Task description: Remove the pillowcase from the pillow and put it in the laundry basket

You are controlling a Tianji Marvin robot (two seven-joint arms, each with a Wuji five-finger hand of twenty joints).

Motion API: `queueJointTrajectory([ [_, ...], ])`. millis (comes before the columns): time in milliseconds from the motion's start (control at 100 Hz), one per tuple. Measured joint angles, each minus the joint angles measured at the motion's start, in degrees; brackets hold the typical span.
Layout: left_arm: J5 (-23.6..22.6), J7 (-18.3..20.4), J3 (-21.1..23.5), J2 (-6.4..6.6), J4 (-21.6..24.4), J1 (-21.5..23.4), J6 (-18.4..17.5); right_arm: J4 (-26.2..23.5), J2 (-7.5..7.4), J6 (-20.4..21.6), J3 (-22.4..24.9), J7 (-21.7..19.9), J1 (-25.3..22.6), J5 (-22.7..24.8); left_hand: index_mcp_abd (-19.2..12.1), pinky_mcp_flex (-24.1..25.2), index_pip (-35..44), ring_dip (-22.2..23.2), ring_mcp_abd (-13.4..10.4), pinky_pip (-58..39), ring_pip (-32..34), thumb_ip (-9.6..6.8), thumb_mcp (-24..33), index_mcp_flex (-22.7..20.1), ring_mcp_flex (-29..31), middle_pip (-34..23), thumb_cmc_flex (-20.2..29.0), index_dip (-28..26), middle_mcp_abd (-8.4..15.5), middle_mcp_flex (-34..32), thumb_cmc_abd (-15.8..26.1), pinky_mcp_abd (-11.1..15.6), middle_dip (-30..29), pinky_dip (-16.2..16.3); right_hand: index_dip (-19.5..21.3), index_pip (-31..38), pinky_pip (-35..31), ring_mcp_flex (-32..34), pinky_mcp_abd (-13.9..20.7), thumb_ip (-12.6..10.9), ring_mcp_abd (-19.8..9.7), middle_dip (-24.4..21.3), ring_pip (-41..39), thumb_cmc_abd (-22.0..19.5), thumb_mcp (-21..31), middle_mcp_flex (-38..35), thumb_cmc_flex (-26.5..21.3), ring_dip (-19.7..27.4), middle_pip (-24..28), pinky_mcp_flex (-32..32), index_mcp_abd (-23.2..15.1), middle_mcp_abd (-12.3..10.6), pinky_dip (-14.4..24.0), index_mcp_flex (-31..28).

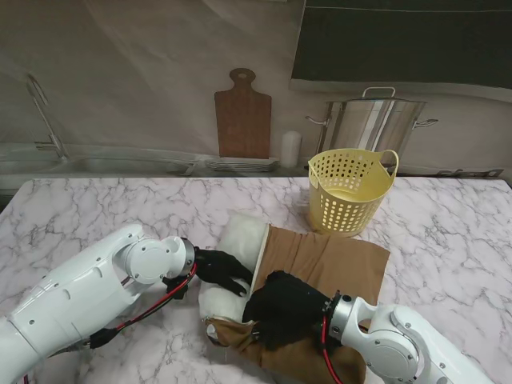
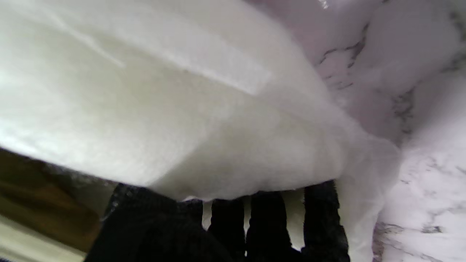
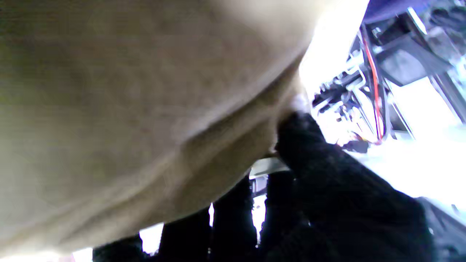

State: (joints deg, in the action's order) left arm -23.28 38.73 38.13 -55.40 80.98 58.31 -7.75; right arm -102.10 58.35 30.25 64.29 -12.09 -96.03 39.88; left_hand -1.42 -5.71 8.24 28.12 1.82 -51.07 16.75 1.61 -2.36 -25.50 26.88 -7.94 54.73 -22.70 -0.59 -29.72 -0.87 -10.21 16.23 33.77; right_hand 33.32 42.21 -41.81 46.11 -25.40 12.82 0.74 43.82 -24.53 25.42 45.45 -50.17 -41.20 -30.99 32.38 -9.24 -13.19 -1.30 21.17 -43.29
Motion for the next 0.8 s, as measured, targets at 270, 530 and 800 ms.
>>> queueJointTrajectory([
  [270,0.68,0.31,-1.15,-0.13,-0.51,-1.12,0.52,-0.23,0.13,0.28,1.81,-1.72,-1.69,-2.03,-0.26,0.00,0.20,0.16,-0.33,-2.11,0.20,0.00,0.00,-0.02,0.33,-0.63,0.00,-0.01,0.35,-0.05,0.00,0.00,0.00,0.00,2.17,-4.62,2.83,-1.18,2.65,0.68,-0.15,-6.38,3.62,1.22,13.77,-2.41,-9.48,2.92,-1.04,1.08,1.22,0.70,-3.00,-10.41],
  [530,0.71,0.56,-1.15,-0.35,-0.76,-1.29,1.03,-2.29,-0.46,-0.98,4.13,-6.50,-3.95,-2.96,-0.58,0.00,0.25,0.19,-1.02,-3.41,0.85,0.00,0.00,-0.02,0.34,-0.78,0.00,-0.01,1.04,-0.11,0.00,0.00,0.05,0.00,-7.55,-12.71,7.50,-2.33,4.61,0.60,0.12,-4.02,6.73,1.11,14.37,-1.95,-10.00,3.20,-3.51,3.00,0.28,1.17,-6.18,-4.26],
  [800,1.47,0.47,-2.47,-0.42,-1.51,-2.49,1.69,-1.87,-1.18,-2.45,0.96,-6.52,-2.73,-2.96,-0.84,0.00,0.88,0.83,-2.24,-3.66,1.78,0.00,-0.01,-0.05,0.34,-1.31,0.02,-0.02,1.86,-0.12,0.00,0.00,0.09,0.00,-19.65,-17.81,10.50,-6.32,2.50,0.60,1.23,13.25,0.94,1.62,14.24,7.30,-12.76,-10.44,5.60,6.73,-5.47,-0.34,-11.73,19.35],
])
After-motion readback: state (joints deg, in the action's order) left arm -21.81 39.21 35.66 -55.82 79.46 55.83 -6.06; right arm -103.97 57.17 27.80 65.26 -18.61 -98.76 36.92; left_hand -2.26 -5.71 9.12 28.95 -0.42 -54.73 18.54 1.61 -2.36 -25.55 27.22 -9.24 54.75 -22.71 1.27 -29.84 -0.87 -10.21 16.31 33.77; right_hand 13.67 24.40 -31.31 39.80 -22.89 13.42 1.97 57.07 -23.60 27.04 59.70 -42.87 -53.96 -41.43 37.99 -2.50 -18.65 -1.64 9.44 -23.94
